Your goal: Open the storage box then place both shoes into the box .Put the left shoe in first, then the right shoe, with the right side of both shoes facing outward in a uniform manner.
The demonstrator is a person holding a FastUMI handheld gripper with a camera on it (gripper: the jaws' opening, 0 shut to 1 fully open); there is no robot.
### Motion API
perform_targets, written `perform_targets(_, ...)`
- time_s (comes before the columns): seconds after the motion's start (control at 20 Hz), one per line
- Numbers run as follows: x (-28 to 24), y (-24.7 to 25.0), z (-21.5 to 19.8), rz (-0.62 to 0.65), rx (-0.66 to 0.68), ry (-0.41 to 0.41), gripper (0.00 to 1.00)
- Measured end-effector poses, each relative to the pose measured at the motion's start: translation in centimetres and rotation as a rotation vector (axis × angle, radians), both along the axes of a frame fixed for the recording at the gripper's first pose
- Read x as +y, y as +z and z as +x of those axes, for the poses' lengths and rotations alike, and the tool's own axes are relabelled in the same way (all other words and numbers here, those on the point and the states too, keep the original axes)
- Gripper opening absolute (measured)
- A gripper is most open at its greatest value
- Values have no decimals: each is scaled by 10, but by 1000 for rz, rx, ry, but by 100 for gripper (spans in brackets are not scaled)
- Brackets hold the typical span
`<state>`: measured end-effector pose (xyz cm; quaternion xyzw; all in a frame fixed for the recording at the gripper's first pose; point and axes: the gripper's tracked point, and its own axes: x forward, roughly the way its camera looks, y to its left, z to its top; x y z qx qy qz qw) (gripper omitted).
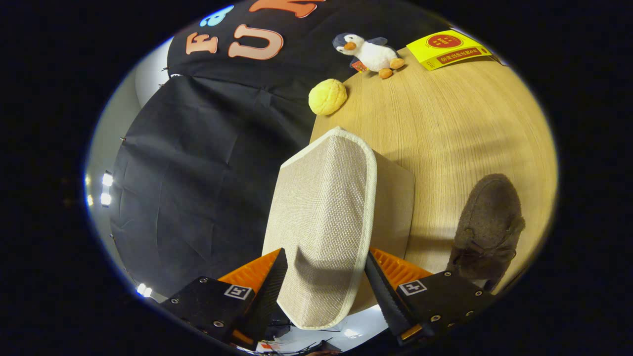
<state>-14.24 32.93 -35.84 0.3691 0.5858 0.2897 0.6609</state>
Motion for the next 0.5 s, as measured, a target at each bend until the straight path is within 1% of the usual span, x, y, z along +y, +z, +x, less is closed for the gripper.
perform_targets(0.1, -8, 27, 10, 22, -42, -31, 87)
perform_targets(0.2, -8, 55, 18, 45, -82, -33, 80)
perform_targets(0.25, -4, 67, 22, 57, -108, -26, 76)
perform_targets(0.35, 5, 90, 27, 75, -145, -9, 72)
perform_targets(0.5, 29, 125, 30, 112, -207, 29, 69)
